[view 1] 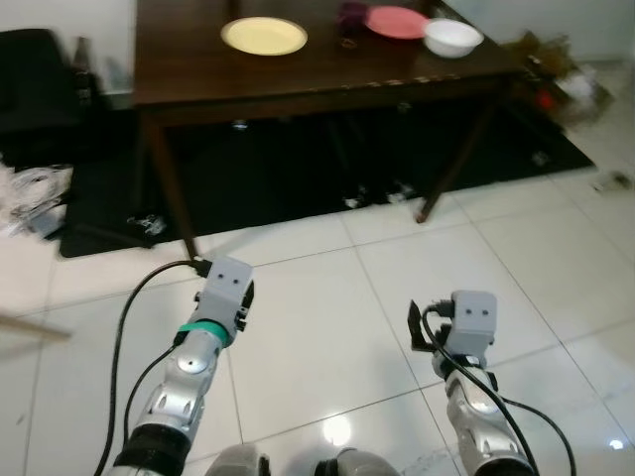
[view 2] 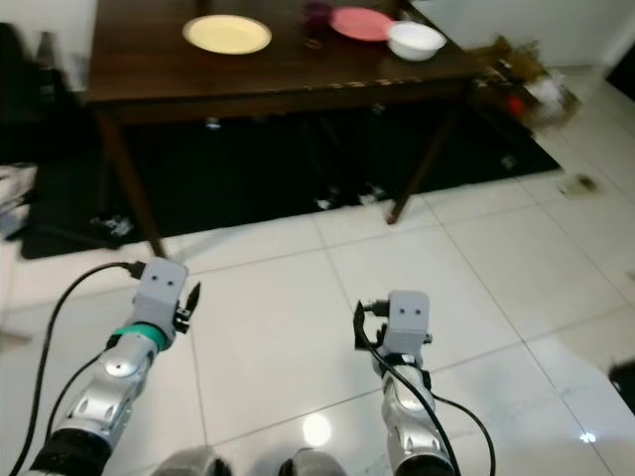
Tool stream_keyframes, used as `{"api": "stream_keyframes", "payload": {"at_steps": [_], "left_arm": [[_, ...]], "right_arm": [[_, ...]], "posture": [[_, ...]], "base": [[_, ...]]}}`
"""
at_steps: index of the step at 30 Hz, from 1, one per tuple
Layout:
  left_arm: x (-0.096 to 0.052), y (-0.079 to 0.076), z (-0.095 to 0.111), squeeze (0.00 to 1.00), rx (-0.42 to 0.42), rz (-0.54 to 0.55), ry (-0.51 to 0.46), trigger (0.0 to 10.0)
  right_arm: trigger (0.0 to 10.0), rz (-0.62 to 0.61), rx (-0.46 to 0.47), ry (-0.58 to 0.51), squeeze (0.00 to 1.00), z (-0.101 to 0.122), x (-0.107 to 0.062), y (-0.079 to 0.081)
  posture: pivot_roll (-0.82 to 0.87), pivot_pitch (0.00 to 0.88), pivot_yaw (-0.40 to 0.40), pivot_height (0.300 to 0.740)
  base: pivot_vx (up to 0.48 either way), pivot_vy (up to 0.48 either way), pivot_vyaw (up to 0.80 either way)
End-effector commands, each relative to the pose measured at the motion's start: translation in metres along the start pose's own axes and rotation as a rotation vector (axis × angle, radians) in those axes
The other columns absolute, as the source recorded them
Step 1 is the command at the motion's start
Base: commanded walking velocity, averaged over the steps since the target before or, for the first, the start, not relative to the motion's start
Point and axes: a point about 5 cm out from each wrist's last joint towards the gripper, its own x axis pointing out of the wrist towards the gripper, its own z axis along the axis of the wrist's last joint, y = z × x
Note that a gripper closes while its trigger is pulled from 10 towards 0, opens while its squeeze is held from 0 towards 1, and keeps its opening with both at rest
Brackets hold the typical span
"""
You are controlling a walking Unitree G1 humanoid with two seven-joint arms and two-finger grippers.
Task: Setting the table
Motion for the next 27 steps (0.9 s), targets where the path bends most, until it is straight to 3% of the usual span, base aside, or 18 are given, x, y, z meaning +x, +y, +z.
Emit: {"api": "stream_keyframes", "payload": {"at_steps": [1, 13, 21, 25, 27], "left_arm": [[-0.001, -0.005, -0.002, 0.00, 0.003, -0.004, 0.008, 10.0], [-0.006, 0.006, 0.011, 0.00, 0.058, 0.088, -0.099, 10.0], [-0.006, 0.008, 0.013, 0.00, 0.054, 0.114, -0.110, 10.0], [-0.007, 0.011, 0.015, 0.00, 0.055, 0.136, -0.125, 10.0], [-0.005, 0.014, 0.026, 0.00, 0.065, 0.164, -0.173, 10.0]], "right_arm": [[10.0, -0.007, -0.017, 0.009, 0.00, -0.002, -0.002, -0.005], [10.0, 0.044, -0.015, -0.052, 0.00, 0.005, -0.002, 0.002], [10.0, 0.048, -0.020, -0.065, 0.00, 0.007, -0.002, 0.002], [10.0, 0.041, -0.016, -0.091, 0.00, 0.012, -0.001, 0.001], [10.0, 0.045, -0.022, -0.163, 0.00, 0.030, 0.004, 0.001]], "posture": [[-0.01, 0.000, 0.022, 0.740], [0.00, 0.000, 0.023, 0.740], [0.00, 0.000, 0.022, 0.740], [0.00, 0.000, 0.021, 0.740], [0.00, 0.003, 0.022, 0.740]], "base": [[0.480, 0.000, 0.00], [0.459, 0.000, 0.00], [0.401, 0.000, 0.00], [0.480, 0.000, 0.00], [0.480, 0.000, 0.00]]}}
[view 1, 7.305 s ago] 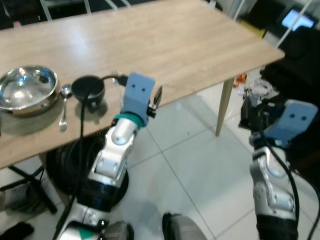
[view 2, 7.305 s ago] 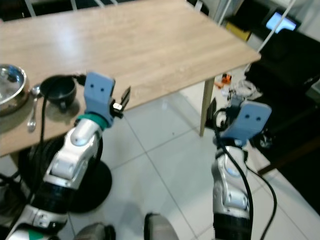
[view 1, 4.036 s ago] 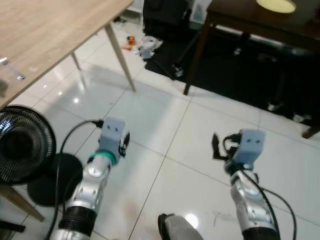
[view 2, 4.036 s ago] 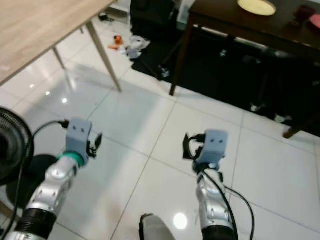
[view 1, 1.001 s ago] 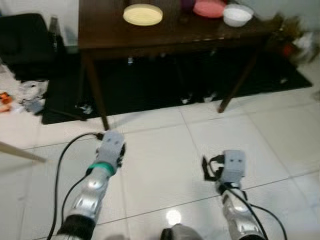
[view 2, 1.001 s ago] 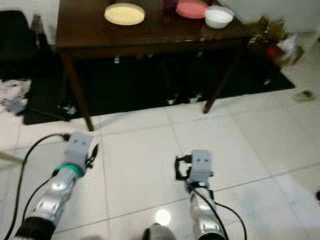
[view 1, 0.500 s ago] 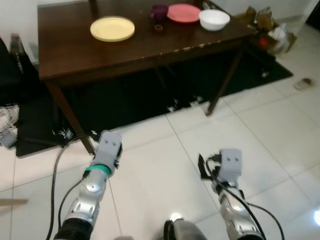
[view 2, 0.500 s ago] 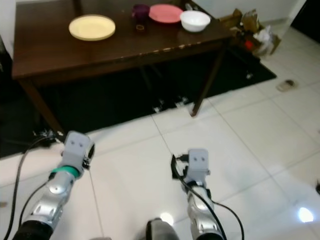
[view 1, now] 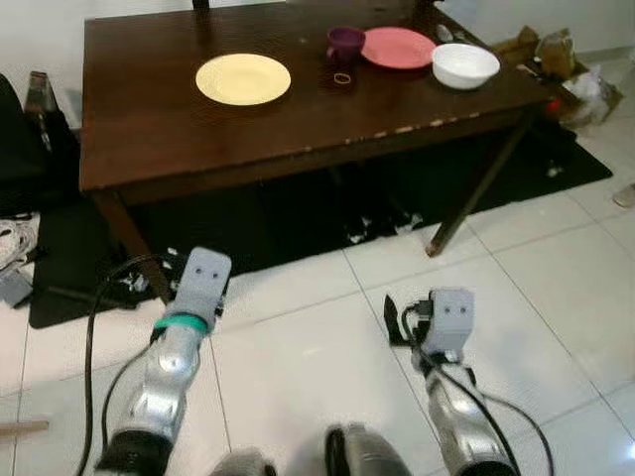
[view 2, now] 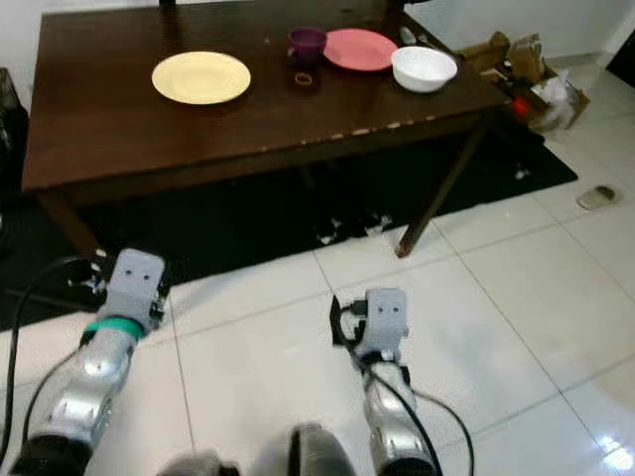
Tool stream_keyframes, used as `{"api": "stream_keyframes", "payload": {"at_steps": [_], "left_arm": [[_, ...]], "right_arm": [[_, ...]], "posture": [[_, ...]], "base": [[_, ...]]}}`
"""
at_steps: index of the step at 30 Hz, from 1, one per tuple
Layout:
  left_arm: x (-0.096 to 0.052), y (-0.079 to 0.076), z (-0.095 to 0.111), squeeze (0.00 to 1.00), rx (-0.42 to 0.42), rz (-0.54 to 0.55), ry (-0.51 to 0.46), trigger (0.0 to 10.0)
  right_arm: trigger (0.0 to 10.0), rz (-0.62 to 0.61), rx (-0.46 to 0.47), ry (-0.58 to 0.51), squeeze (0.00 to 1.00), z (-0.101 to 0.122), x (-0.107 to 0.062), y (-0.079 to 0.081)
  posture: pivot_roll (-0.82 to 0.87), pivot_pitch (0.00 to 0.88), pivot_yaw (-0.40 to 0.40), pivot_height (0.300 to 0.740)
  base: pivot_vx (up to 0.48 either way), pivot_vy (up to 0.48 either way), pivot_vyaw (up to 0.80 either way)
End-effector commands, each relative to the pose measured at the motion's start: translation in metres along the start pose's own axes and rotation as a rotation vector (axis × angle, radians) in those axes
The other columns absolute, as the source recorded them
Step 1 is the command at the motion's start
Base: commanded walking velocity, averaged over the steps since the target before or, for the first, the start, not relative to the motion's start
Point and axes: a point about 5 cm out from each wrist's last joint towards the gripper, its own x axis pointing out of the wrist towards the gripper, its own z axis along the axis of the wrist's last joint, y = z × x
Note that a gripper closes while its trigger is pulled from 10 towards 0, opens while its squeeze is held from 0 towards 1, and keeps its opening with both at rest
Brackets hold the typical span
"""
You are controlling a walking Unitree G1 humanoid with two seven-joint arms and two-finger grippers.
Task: Setting the table
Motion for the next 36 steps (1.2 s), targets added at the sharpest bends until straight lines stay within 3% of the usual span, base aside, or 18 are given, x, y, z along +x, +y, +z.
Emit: {"api": "stream_keyframes", "payload": {"at_steps": [1, 6, 12, 36], "left_arm": [[0.001, 0.007, 0.007, 0.00, 0.018, 0.037, -0.042, 10.0], [0.009, 0.005, 0.032, 0.00, 0.032, 0.031, -0.147, 10.0], [0.013, 0.004, 0.047, 0.00, 0.020, 0.024, -0.199, 10.0], [0.016, -0.004, 0.049, 0.00, -0.010, -0.025, -0.187, 10.0]], "right_arm": [[10.0, 0.001, -0.001, -0.092, 0.00, 0.021, 0.007, 0.001], [10.0, 0.013, -0.016, -0.201, 0.00, 0.051, 0.016, 0.002], [10.0, 0.008, -0.007, -0.267, 0.00, 0.069, 0.020, 0.003], [10.0, -0.036, -0.006, -0.286, 0.00, 0.081, 0.018, -0.004]], "posture": [[0.00, 0.003, 0.022, 0.740], [0.00, 0.004, 0.019, 0.740], [0.00, 0.004, 0.020, 0.740], [-0.01, 0.003, 0.024, 0.740]], "base": [[0.480, 0.000, 0.00], [0.480, 0.000, 0.00], [0.480, 0.000, 0.00], [0.480, 0.000, 0.00]]}}
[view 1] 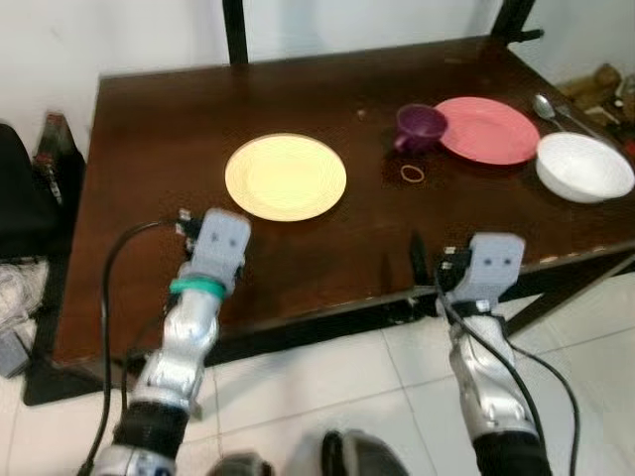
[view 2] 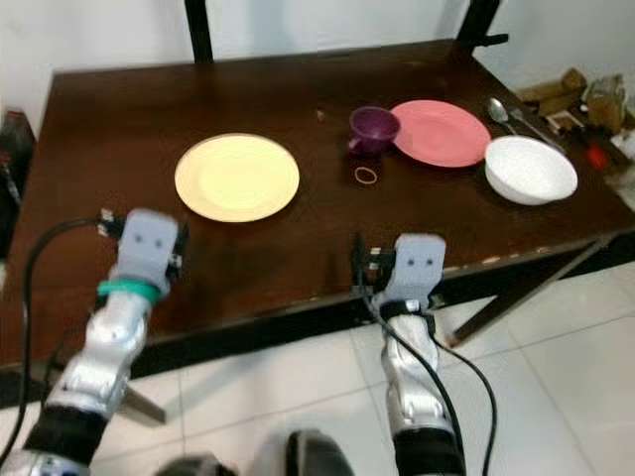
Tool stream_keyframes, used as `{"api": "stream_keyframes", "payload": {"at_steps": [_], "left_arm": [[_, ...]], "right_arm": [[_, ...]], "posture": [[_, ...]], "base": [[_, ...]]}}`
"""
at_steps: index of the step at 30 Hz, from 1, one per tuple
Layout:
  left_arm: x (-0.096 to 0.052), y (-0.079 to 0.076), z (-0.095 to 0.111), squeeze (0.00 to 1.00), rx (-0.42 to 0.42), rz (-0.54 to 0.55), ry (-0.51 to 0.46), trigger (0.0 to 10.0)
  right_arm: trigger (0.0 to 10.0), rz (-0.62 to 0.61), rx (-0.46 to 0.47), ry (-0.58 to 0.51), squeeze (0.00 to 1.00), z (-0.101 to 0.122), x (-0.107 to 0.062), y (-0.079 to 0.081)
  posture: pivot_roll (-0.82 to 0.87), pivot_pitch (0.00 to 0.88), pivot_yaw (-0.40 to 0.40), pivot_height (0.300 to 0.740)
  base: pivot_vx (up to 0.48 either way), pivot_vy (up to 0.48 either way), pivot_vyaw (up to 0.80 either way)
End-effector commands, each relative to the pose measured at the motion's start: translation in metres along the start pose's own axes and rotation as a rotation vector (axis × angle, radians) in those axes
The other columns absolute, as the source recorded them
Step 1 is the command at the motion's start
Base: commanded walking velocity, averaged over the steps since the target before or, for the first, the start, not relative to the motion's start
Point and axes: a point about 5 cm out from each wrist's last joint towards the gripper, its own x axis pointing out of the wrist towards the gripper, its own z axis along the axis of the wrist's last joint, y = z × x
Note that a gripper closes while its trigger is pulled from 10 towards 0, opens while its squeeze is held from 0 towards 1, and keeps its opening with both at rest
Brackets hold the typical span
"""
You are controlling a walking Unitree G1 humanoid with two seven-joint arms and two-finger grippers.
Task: Setting the table
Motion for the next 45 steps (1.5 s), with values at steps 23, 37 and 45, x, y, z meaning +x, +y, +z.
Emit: {"api": "stream_keyframes", "payload": {"at_steps": [23, 37, 45], "left_arm": [[0.024, -0.004, 0.004, 0.00, -0.324, -0.237, 0.115, 10.0], [0.014, -0.015, -0.035, 0.00, -0.274, -0.364, 0.312, 10.0], [-0.003, -0.011, -0.071, 0.00, -0.082, -0.359, 0.519, 10.0]], "right_arm": [[10.0, 0.014, 0.002, -0.028, 0.00, 0.014, 0.009, 0.006], [10.0, 0.106, 0.132, -0.115, 0.00, 0.046, 0.028, 0.027], [10.0, 0.167, 0.213, -0.122, 0.00, 0.056, 0.033, 0.041]], "posture": [[-0.02, 0.000, 0.028, 0.740], [-0.02, 0.000, 0.018, 0.740], [-0.02, 0.000, 0.021, 0.740]], "base": [[0.118, 0.000, 0.00], [0.000, 0.000, 0.00], [0.000, 0.000, 0.00]]}}
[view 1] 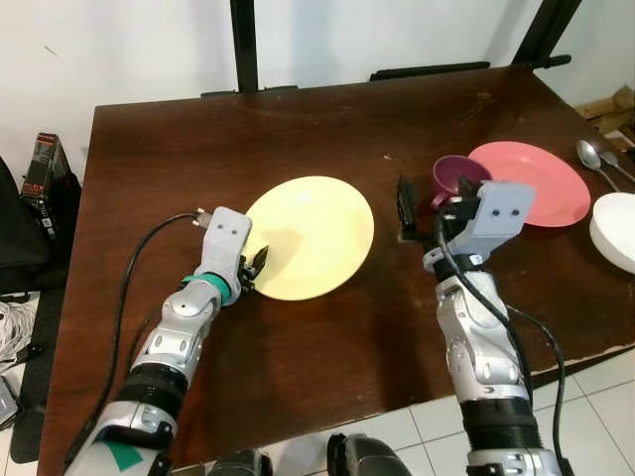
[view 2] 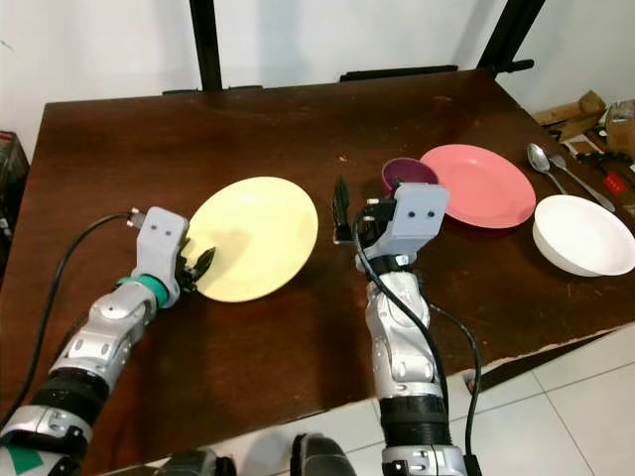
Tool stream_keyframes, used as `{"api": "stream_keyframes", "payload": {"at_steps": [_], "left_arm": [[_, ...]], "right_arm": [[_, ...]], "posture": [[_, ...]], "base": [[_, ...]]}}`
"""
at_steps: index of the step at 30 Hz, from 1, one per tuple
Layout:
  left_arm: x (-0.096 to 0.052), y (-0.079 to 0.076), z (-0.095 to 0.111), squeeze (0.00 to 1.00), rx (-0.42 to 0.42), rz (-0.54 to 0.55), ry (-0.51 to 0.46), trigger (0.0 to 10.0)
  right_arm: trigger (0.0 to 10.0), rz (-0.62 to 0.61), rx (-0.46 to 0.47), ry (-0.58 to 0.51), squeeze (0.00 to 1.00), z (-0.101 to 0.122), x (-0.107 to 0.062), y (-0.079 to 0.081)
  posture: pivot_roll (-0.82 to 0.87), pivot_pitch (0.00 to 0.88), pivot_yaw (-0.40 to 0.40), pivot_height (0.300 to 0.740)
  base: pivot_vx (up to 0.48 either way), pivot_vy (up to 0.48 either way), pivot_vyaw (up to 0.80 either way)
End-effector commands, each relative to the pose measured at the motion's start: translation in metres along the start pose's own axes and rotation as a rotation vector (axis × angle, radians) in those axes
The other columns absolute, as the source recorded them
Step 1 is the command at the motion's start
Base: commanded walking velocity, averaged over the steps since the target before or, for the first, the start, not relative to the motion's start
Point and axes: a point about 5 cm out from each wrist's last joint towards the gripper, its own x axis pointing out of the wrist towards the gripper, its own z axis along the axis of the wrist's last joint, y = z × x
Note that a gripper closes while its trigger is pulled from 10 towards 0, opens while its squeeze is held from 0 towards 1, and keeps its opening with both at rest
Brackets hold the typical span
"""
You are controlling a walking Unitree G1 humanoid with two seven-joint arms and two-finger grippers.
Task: Setting the table
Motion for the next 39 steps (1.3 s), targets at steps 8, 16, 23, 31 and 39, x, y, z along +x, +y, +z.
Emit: {"api": "stream_keyframes", "payload": {"at_steps": [8, 16, 23, 31, 39], "left_arm": [[-0.014, -0.015, -0.047, 0.00, 0.026, -0.092, 0.218, 10.0], [-0.018, -0.024, -0.054, 0.00, 0.041, -0.132, 0.230, 10.0], [-0.016, -0.034, -0.052, 0.00, 0.034, -0.112, 0.202, 10.0], [-0.016, -0.037, -0.050, 0.00, 0.029, -0.123, 0.186, 10.0], [-0.017, -0.038, -0.048, 0.00, 0.026, -0.126, 0.177, 10.0]], "right_arm": [[10.0, 0.051, 0.100, 0.074, 0.00, -0.013, 0.002, 0.010], [10.0, 0.175, 0.359, 0.291, 0.00, -0.043, 0.003, 0.031], [10.0, 0.353, 0.650, 0.513, 0.00, -0.064, -0.023, 0.052], [10.0, 0.408, 0.633, 0.680, 0.00, -0.089, -0.048, 0.060], [0.0, 0.450, 0.647, 0.769, 0.00, -0.100, -0.056, 0.068]], "posture": [[-0.01, 0.000, 0.015, 0.740], [0.00, 0.002, 0.010, 0.740], [0.00, 0.007, -0.008, 0.740], [0.00, 0.010, -0.009, 0.740], [0.00, 0.009, -0.016, 0.740]], "base": [[0.000, 0.000, 0.00], [0.000, 0.000, 0.00], [0.000, 0.000, 0.00], [0.000, 0.000, 0.00], [0.000, 0.000, 0.00]]}}
